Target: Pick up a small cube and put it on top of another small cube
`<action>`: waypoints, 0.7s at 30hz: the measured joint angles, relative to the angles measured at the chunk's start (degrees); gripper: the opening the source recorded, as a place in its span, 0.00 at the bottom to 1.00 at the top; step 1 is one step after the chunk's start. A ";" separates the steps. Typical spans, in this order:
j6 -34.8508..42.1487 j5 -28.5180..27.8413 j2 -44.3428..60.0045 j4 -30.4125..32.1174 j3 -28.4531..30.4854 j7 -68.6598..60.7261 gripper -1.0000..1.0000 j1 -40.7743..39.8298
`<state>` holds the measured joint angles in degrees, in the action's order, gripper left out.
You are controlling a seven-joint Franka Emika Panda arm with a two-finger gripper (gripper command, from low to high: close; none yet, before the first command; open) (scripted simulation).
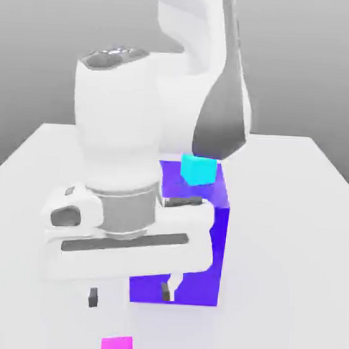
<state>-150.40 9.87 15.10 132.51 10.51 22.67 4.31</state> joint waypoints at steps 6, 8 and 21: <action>-7.34 1.00 12.15 -1.47 -1.42 -2.25 0.50 -1.76; -8.60 1.51 13.81 -1.83 -2.03 -2.64 0.00 -2.27; -1.22 -6.56 0.86 2.97 3.23 -6.03 0.00 -2.13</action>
<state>-151.61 3.31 15.96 135.48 13.74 16.64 2.18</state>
